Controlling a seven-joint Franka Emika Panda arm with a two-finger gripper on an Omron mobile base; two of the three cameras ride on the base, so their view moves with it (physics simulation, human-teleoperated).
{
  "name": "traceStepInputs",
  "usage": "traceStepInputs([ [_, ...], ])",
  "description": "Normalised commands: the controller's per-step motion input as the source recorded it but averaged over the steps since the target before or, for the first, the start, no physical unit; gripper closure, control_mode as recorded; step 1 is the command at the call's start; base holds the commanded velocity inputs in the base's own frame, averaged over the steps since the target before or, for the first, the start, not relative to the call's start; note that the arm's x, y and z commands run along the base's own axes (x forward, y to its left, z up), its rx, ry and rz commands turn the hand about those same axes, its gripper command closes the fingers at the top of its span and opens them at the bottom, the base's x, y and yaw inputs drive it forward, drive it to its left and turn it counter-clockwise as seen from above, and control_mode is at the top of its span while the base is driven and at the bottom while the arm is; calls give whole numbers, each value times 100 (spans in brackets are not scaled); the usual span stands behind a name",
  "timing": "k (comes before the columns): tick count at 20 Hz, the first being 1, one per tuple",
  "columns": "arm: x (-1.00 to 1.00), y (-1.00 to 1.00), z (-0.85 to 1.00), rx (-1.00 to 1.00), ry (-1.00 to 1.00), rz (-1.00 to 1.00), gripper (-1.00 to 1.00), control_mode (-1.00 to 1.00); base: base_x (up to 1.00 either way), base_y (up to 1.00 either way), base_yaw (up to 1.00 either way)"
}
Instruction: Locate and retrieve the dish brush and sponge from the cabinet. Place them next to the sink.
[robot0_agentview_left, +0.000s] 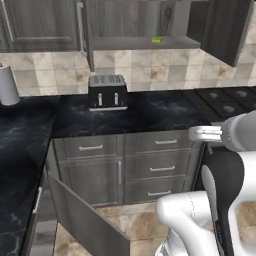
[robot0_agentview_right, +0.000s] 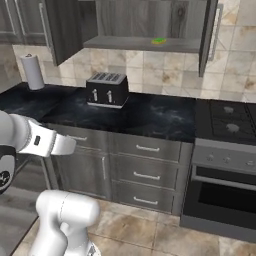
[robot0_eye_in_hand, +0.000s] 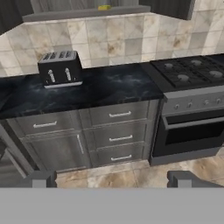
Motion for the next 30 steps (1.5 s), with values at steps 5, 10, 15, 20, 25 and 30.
traceStepInputs([
  [5, 0, 0, 0, 0, 0, 0, -100, 100, 8, 8, -6],
  [10, 0, 0, 0, 0, 0, 0, -100, 100, 20, 12, -1],
  [15, 0, 0, 0, 0, 0, 0, -100, 100, 48, 25, -4],
  [20, 0, 0, 0, 0, 0, 0, -100, 100, 51, 23, -5],
  [25, 0, 0, 0, 0, 0, 0, -100, 100, 66, 27, -5],
  [30, 0, 0, 0, 0, 0, 0, -100, 100, 77, 47, -7],
])
